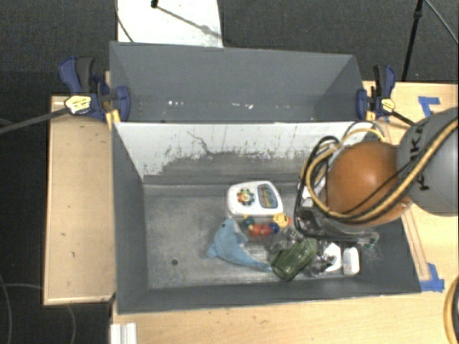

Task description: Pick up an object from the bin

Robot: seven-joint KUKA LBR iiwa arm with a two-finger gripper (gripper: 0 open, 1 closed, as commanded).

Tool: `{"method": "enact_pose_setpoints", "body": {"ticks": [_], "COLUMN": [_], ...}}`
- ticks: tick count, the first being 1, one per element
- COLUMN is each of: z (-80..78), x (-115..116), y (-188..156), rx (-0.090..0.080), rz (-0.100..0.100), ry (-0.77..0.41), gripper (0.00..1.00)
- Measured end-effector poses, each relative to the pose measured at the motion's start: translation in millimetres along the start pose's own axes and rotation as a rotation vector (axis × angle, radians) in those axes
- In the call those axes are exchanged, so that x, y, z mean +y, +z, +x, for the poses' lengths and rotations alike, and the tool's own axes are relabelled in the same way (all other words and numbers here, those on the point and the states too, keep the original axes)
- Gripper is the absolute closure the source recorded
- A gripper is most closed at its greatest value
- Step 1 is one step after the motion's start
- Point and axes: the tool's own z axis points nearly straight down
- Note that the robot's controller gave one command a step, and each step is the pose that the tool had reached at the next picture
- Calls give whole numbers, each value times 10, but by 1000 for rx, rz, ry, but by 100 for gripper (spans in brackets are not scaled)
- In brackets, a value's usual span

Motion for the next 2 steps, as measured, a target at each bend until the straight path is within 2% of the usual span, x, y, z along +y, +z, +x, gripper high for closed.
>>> {"method": "enact_pose_setpoints", "body": {"ticks": [2], "z": [4], "x": [10], "y": [-37], "rx": [1], "rz": [-2], "ry": [2], "gripper": [100]}}
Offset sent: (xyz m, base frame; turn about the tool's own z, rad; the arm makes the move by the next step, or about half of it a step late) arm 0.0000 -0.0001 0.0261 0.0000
